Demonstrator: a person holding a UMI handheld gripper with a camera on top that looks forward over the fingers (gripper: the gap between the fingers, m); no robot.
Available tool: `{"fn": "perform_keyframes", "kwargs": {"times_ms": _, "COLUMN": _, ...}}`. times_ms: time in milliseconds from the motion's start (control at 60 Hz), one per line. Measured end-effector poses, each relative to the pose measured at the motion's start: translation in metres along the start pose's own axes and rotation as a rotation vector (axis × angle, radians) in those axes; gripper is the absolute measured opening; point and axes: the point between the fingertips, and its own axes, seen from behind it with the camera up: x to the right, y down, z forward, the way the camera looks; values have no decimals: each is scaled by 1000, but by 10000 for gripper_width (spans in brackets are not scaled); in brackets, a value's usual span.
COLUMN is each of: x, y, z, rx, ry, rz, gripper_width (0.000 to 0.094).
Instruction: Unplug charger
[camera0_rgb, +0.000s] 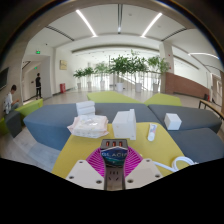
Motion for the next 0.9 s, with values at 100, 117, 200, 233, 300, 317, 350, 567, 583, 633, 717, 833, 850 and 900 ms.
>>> {"fn": "perform_keyframes", "kwargs": {"times_ms": 100, "x": -3, "y": -11, "z": -10, "rx": -4, "ry": -20, "rz": 6, "gripper_width": 191}}
{"fn": "perform_keyframes", "kwargs": {"times_ms": 117, "x": -1, "y": -21, "z": -12, "rx": 21, "ry": -20, "rz": 7, "gripper_width": 191}}
{"fn": "perform_keyframes", "kwargs": {"times_ms": 200, "x": 11, "y": -79, "z": -47, "rx": 152, "ry": 26, "rz": -19, "gripper_width": 190}}
{"fn": "perform_keyframes", "kwargs": {"times_ms": 233, "x": 14, "y": -95, "z": -59, "rx": 176, "ry": 26, "rz": -9, "gripper_width": 189}}
{"fn": "perform_keyframes", "kwargs": {"times_ms": 300, "x": 27, "y": -116, "z": -76, "rx": 200, "ry": 35, "rz": 23, "gripper_width": 189}}
{"fn": "perform_keyframes", "kwargs": {"times_ms": 317, "x": 32, "y": -120, "z": -78, "rx": 198, "ry": 40, "rz": 22, "gripper_width": 189}}
{"fn": "perform_keyframes", "kwargs": {"times_ms": 350, "x": 41, "y": -125, "z": -87, "rx": 202, "ry": 56, "rz": 13, "gripper_width": 189}}
{"fn": "perform_keyframes", "kwargs": {"times_ms": 567, "x": 101, "y": -52, "z": -101, "rx": 17, "ry": 124, "rz": 6, "gripper_width": 191}}
{"fn": "perform_keyframes", "kwargs": {"times_ms": 583, "x": 103, "y": -36, "z": -95, "rx": -6, "ry": 123, "rz": 5, "gripper_width": 192}}
{"fn": "perform_keyframes", "kwargs": {"times_ms": 633, "x": 112, "y": -7, "z": -94, "rx": -77, "ry": 116, "rz": 6, "gripper_width": 197}}
{"fn": "perform_keyframes", "kwargs": {"times_ms": 717, "x": 120, "y": 41, "z": -84, "rx": -181, "ry": 126, "rz": 1, "gripper_width": 202}}
{"fn": "perform_keyframes", "kwargs": {"times_ms": 833, "x": 122, "y": 85, "z": -70, "rx": -265, "ry": 114, "rz": 6, "gripper_width": 218}}
{"fn": "perform_keyframes", "kwargs": {"times_ms": 850, "x": 122, "y": 83, "z": -69, "rx": -251, "ry": 116, "rz": 1, "gripper_width": 231}}
{"fn": "perform_keyframes", "kwargs": {"times_ms": 900, "x": 122, "y": 80, "z": -67, "rx": -240, "ry": 118, "rz": -28, "gripper_width": 260}}
